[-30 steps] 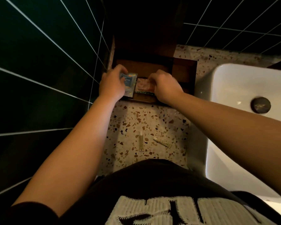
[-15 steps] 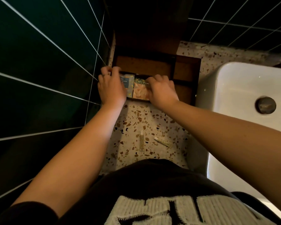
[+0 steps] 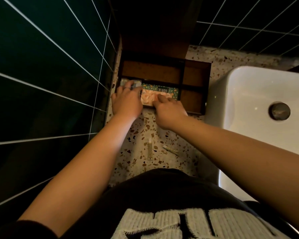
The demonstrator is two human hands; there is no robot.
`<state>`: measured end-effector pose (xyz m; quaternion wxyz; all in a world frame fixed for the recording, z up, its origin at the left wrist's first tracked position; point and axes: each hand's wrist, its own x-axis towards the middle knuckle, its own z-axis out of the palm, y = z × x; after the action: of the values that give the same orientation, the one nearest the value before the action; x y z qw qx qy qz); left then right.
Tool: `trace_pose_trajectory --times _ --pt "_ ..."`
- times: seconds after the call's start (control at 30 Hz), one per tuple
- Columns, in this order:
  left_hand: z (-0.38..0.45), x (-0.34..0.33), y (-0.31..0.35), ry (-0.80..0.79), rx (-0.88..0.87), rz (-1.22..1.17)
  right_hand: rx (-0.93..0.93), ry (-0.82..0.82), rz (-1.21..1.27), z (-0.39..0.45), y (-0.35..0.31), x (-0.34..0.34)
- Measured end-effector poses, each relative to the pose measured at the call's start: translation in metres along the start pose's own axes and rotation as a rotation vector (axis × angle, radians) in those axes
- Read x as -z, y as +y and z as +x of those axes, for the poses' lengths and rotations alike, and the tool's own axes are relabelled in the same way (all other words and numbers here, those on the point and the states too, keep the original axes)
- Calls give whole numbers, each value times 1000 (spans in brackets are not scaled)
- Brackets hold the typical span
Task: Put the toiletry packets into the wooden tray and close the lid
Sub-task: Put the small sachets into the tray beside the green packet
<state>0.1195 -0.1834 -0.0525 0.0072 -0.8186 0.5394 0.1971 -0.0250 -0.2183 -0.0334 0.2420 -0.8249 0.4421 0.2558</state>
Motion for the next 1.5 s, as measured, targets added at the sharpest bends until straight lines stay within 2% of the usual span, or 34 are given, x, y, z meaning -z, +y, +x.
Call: trace_pose_trajectory --times 0.5,0.6,0.7,0.83,1.03,1.2,1.37,1.5 --pt "3 1 -4 -22 33 -69 81 -13 176 2 2 1" --pt "-1 2 -6 19 22 -138 136 85 282 -6 9 1" --pt "-16 5 -4 138 -15 -240 140 204 405 -25 19 0" --pt "-44 0 1 212 -49 -351 115 253 413 -58 30 -17" --pt "-94 -33 6 35 28 -383 67 128 351 -87 32 -63" --pt "-122 -53 9 -194 138 -266 71 29 119 -97 32 -85" --pt "-140 -62 13 -256 184 -163 116 67 -46 -98 33 -93" --pt "-143 -66 12 -245 173 -147 138 66 -123 -96 35 -93"
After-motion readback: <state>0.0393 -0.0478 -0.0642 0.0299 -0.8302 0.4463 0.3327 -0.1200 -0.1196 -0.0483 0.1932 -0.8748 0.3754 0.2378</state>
